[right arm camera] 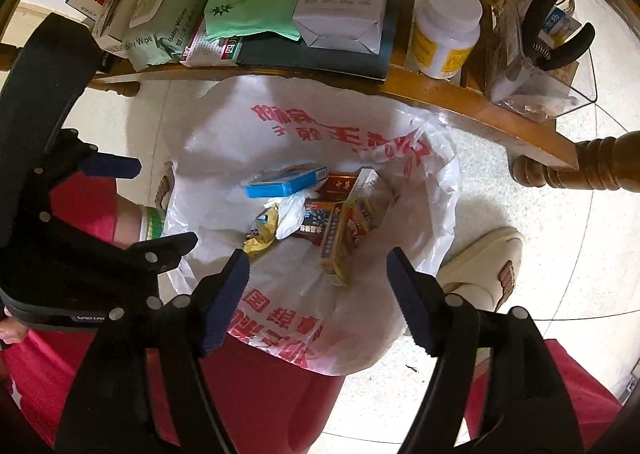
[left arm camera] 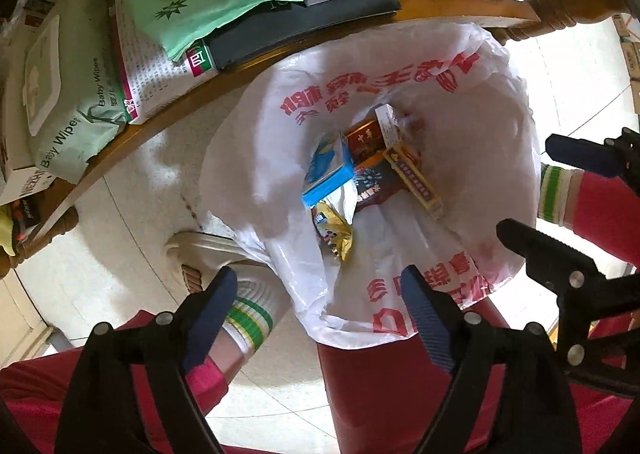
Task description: Collect trash
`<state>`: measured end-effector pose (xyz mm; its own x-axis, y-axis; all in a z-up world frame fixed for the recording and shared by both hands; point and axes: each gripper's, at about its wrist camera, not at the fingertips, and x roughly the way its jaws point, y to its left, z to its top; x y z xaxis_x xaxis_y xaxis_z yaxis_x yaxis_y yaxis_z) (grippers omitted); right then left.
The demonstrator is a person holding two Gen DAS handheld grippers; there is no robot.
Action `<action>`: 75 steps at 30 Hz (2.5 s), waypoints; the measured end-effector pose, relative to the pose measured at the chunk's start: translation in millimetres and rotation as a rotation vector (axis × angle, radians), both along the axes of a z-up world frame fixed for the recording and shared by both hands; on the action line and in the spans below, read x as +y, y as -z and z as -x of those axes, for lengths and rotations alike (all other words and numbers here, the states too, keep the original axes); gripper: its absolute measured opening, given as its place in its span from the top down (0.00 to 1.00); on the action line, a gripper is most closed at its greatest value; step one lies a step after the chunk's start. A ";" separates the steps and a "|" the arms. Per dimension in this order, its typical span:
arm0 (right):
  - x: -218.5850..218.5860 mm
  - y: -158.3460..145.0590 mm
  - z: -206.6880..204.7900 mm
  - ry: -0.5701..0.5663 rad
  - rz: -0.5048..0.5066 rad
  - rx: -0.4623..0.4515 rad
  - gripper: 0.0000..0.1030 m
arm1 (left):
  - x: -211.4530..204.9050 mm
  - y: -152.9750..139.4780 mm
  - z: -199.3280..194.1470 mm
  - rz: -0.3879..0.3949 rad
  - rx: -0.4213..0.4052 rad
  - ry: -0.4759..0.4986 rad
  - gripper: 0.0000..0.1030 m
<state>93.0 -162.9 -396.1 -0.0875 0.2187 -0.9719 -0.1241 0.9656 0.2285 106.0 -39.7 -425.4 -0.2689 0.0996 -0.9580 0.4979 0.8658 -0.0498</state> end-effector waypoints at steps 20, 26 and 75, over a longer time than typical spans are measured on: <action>0.3 -25.5 18.4 0.089 -0.022 -0.025 0.21 | 9.1 -34.1 9.4 -0.075 -0.149 -0.092 0.15; -7.4 -57.5 34.8 0.154 -0.048 -0.088 0.18 | 20.4 -71.3 21.0 0.008 -0.208 -0.191 0.15; -6.1 -464.8 204.3 0.342 0.166 -1.289 0.06 | 36.8 -485.7 164.6 0.362 -1.330 -0.375 0.08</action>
<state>-111.3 -169.0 68.8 0.9381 -0.0824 -0.3364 0.0912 0.9958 0.0103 -58.6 -2.9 60.3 0.8788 -0.0760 -0.4711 0.0975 0.9950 0.0213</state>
